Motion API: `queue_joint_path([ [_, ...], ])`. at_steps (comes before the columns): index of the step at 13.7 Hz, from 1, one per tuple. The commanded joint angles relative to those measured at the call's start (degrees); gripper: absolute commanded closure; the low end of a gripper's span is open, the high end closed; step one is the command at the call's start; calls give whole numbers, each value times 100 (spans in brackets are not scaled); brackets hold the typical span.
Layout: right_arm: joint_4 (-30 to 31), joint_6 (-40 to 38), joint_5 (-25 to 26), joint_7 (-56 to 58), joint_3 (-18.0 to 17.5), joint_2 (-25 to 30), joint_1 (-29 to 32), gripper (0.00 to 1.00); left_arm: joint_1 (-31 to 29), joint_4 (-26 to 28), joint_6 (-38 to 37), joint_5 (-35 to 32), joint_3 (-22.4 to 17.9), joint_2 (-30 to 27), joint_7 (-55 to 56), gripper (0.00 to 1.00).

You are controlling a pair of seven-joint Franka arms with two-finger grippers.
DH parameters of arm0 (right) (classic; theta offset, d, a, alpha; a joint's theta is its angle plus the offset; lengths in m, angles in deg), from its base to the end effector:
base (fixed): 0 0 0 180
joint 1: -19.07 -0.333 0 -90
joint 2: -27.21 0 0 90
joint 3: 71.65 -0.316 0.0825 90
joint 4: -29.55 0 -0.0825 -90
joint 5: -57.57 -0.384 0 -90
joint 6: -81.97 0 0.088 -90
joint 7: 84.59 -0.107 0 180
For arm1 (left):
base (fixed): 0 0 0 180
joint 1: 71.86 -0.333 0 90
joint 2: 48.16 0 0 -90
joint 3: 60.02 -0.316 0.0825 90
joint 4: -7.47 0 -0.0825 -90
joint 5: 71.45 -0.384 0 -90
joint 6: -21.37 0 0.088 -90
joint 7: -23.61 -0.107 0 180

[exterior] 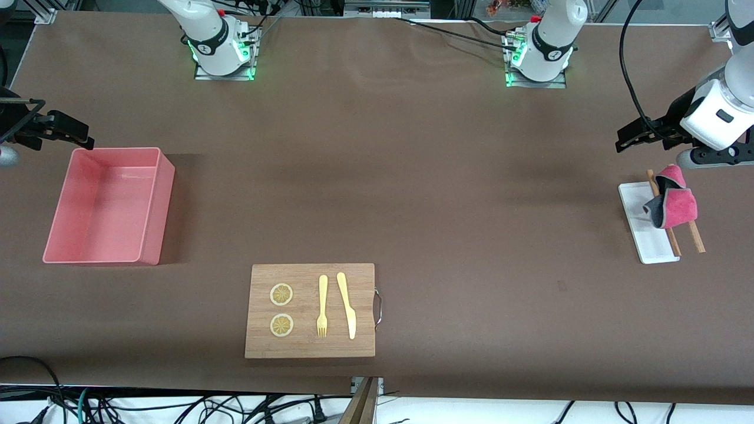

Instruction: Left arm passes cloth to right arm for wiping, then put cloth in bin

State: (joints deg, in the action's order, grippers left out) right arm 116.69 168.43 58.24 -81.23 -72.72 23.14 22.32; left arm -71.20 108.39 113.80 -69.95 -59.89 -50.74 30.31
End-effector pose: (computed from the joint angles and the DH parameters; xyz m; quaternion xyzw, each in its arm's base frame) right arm 0.5687 -0.0233 0.6028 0.9991 0.0102 -0.0416 0.0032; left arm 0.5365 -0.0101 0.5629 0.9972 0.0527 -0.0523 0.0096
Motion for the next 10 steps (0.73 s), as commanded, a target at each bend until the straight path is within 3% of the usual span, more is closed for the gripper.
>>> queue_joint_path([
  [1,-22,3,-93,-46,10,38,9,0,75,59,21,8,-74,-76,-80,0],
  [10,-22,3,-93,-55,10,38,9,0,40,86,30,17,-83,-67,-230,0],
])
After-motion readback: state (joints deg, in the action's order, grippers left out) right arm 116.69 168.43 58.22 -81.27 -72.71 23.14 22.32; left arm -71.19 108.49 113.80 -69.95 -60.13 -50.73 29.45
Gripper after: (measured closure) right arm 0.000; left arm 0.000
